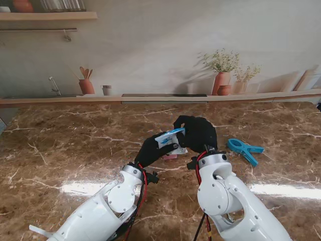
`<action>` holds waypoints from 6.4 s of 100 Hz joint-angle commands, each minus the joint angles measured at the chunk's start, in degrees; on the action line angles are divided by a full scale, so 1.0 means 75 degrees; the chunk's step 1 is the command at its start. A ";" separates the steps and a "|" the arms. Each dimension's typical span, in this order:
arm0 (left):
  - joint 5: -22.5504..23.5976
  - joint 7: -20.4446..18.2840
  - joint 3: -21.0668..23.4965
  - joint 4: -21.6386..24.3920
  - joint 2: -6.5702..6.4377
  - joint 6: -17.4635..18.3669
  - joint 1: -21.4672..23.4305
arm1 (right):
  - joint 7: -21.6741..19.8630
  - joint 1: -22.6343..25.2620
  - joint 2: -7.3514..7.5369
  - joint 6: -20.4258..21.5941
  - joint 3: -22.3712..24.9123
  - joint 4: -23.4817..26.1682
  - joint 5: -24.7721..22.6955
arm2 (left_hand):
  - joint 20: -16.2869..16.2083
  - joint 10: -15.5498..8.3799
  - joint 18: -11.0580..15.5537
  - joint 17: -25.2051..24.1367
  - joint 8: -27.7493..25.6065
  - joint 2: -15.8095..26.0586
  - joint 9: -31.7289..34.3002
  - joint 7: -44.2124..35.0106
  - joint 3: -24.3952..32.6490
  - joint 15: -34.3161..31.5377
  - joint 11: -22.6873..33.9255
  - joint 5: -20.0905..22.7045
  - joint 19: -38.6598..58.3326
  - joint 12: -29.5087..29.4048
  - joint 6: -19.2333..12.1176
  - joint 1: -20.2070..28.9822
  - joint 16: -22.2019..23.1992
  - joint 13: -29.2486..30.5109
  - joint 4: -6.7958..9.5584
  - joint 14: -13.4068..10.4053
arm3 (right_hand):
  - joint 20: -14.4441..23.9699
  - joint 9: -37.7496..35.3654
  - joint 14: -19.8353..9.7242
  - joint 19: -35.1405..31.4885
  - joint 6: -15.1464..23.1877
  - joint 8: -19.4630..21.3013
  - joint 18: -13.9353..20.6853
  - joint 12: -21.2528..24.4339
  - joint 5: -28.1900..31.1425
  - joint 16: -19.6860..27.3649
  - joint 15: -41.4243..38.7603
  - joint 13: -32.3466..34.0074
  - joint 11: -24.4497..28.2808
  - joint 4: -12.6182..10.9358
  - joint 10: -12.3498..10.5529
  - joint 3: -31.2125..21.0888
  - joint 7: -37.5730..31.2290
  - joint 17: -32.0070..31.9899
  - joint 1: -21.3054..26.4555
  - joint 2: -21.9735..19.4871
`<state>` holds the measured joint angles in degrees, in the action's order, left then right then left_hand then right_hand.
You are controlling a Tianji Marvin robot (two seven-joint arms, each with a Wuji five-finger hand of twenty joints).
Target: Fill the seasoning bottle
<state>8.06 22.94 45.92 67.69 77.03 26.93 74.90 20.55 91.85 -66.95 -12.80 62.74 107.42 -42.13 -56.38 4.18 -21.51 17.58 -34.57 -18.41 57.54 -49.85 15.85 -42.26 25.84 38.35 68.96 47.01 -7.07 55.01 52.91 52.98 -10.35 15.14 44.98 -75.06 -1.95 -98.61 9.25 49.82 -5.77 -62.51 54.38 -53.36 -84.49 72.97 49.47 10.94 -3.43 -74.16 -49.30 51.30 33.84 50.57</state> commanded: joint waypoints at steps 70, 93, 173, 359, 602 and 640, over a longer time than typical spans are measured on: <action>0.0970 -0.1124 0.0860 0.1562 -0.0938 -0.0305 0.0969 | -0.1585 0.0714 0.0269 0.0010 -0.0019 0.0055 0.0202 | -0.0104 -0.0429 0.0502 -0.2161 0.1688 -0.2357 -0.0960 0.0790 0.2751 0.1781 -0.0045 0.0993 -0.2540 -0.1595 -0.0331 -0.1169 -0.0252 -0.1946 0.0262 -0.0531 | 0.0177 -0.0919 -0.0618 -0.0956 0.0981 0.0889 -0.0226 0.0053 0.1239 -0.0615 -0.0971 0.0339 0.0727 -0.0923 -0.0417 -0.1747 -0.0595 0.0811 -0.0107 0.0020; 0.0200 -0.2622 0.1002 0.1884 -0.1289 -0.0564 0.1149 | -0.1853 0.0813 0.0274 0.0084 -0.0165 -0.0193 0.0838 | -0.0754 -0.0146 0.0293 0.0069 -0.0405 -0.1015 0.1131 -0.0693 0.3893 -0.0429 -0.0247 0.1709 0.0550 0.0115 -0.0566 0.0185 0.0518 0.0258 -0.0080 -0.0050 | 0.0122 -0.0920 -0.0538 -0.0777 0.0904 0.0571 -0.0174 0.0265 0.0943 -0.0419 -0.0583 0.0346 0.0433 -0.0708 -0.0417 -0.1571 -0.0574 0.0733 -0.0057 0.0129; 0.0095 -0.3082 0.0365 0.0789 -0.1283 -0.0856 0.0645 | -0.1069 0.0484 0.0134 0.0368 -0.0856 -0.2064 0.0952 | -0.0158 -0.0176 0.0178 0.0801 -0.2245 -0.0091 0.0544 -0.1093 0.2847 -0.0722 0.0671 0.1631 0.1059 0.0648 -0.0378 0.1012 0.0635 0.0722 -0.0006 0.0065 | 0.0529 0.3147 -0.0055 0.2404 0.0146 0.1871 0.0272 0.2142 -0.1932 0.1600 0.5468 -0.2028 -0.1317 0.0221 -0.0602 0.1011 0.0993 -0.2232 -0.0422 0.0434; -0.0699 -0.4856 0.1142 0.1686 -0.1673 -0.3005 0.1059 | 0.3258 -0.0043 -0.0658 0.2517 -0.1668 -0.4189 0.0472 | -0.0496 0.0841 0.0546 -0.1263 0.1675 0.3654 -0.1218 0.3409 -0.2397 0.0750 -0.0551 0.1888 0.0015 -0.2504 0.1367 -0.1549 -0.0182 -0.1995 0.1032 0.0760 | 0.0604 0.1569 -0.0480 0.3549 0.1381 -0.1574 -0.0153 -0.1954 0.2703 -0.1170 0.1291 -0.2532 0.0770 0.0514 -0.1248 -0.0707 -0.1922 -0.3249 0.1961 0.0786; 0.1431 -0.4308 0.0387 0.1328 -0.1850 -0.1793 0.0594 | -0.2189 0.0946 0.0324 -0.0432 -0.0785 -0.1156 0.1221 | 0.0383 -0.0582 0.1719 -0.1751 -0.1097 -0.2089 0.0403 -0.0862 0.2993 0.1005 -0.0589 0.0077 -0.1337 0.1682 -0.0834 -0.0505 0.0434 -0.1501 0.0367 -0.0556 | 0.0698 0.1909 0.0360 0.2808 -0.1031 -0.1888 -0.0229 0.2296 -0.1126 0.0677 0.4355 -0.2140 -0.1600 -0.1246 -0.0169 0.4993 0.3099 -0.2601 -0.1794 -0.2446; 0.1456 -0.4260 0.0362 0.1311 -0.1839 -0.1791 0.0595 | -0.2246 0.0810 0.0331 -0.0414 -0.0893 -0.1346 0.1226 | 0.0451 -0.0633 0.1887 -0.1714 -0.1074 -0.2118 0.0419 -0.0882 0.3065 0.1057 -0.0622 0.0089 -0.1366 0.1735 -0.0859 -0.0524 0.0402 -0.1495 0.0347 -0.0607 | 0.0530 0.0930 0.0226 0.2111 -0.0070 -0.3421 -0.0381 0.1128 -0.0925 0.0553 0.3697 -0.1420 -0.1510 0.0137 -0.0447 0.1671 -0.0254 -0.2007 0.0315 -0.0774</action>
<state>18.75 -9.01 48.92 78.36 63.20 13.97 79.00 3.83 97.66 -64.49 -16.21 56.44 98.42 -33.04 -55.85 1.76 -7.14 5.64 -41.00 -34.69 58.26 -52.14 34.79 -36.72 22.11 37.15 63.11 59.07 -10.11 48.23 57.86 44.51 -7.14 9.59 49.25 -64.20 1.05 -79.95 2.70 25.29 -8.13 -51.62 46.55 -47.68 -55.30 59.71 34.82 11.75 -3.37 -54.55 -43.40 34.94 30.49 42.19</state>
